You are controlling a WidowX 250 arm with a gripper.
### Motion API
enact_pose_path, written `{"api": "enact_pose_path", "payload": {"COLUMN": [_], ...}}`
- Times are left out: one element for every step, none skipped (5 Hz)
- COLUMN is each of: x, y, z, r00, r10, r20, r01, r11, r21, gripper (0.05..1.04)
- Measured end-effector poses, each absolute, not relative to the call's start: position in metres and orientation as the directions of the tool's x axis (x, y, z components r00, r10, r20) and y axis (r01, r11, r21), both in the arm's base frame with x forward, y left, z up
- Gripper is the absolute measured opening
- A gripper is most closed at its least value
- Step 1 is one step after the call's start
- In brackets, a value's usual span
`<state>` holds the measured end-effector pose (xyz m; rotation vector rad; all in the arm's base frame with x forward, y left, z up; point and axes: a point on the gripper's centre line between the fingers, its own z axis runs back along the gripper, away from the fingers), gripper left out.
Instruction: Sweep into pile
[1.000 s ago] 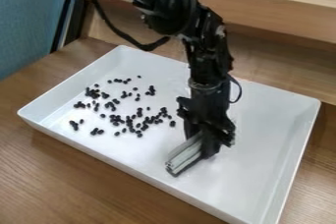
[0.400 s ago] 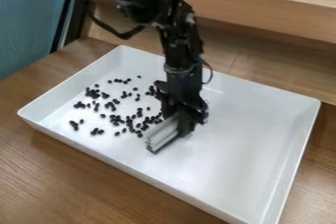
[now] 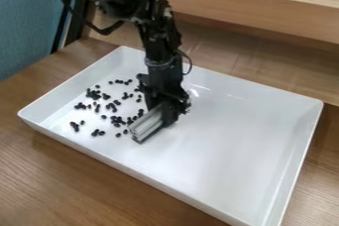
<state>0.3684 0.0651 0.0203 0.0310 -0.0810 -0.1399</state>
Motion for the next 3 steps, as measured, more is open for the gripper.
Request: {"api": "enact_pose_path", "payload": {"x": [0.368,0.368,0.364], "y": [0.077,0.089,0.109], "z": [0.018,0.018,0.018], "r00": [0.986,0.984,0.986], "r10": [-0.137,-0.139,-0.124], "r20": [0.099,0.111,0.114], "r01": [0.133,0.132,0.114], "r11": [0.99,0.989,0.989], "r21": [0.046,0.07,0.089], "gripper": [0.399,0.399,0.399]}}
